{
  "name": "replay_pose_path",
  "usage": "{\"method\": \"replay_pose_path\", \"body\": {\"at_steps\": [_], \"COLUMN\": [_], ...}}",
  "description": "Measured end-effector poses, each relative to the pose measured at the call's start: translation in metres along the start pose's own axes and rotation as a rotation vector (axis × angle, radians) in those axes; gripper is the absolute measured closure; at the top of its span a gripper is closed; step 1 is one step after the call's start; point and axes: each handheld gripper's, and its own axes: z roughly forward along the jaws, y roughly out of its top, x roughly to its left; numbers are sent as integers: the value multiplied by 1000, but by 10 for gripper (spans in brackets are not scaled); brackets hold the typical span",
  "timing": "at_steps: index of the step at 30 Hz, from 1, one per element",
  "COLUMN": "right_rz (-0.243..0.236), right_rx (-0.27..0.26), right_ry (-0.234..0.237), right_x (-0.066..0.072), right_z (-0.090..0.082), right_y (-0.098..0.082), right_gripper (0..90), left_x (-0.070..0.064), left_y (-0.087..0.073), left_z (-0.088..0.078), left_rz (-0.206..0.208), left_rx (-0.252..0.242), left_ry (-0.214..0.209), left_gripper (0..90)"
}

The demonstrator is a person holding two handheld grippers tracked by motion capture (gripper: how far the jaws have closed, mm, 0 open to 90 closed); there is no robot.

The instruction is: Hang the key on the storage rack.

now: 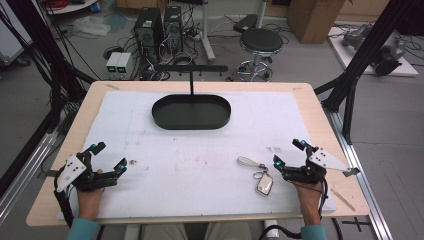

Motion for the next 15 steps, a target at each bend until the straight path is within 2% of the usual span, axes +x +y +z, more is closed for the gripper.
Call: {"method": "replay_pose_path", "body": {"at_steps": [2,7,8,10,11,13,15], "right_rz": [-16,-38,-45,-44,-74,-90,-102], "right_rx": [25,51,86,103,146,205,220], "right_ry": [22,57,81,91,118,152,162], "right_x": [0,-2,-4,-4,-5,-5,-5], "right_z": [2,6,10,12,17,22,25], "right_y": [8,23,29,32,38,43,45], "right_gripper": [45,45,44,44,46,46,46], "left_x": [0,0,0,0,0,0,0], "left_y": [0,0,0,0,0,0,0], "left_z": [0,0,0,0,0,0,0], "left_rz": [0,-1,0,-1,0,0,3], "left_rx": [0,1,1,1,1,0,2], "left_ry": [1,0,0,0,0,1,0], "left_gripper": [48,48,48,48,48,48,48]}}
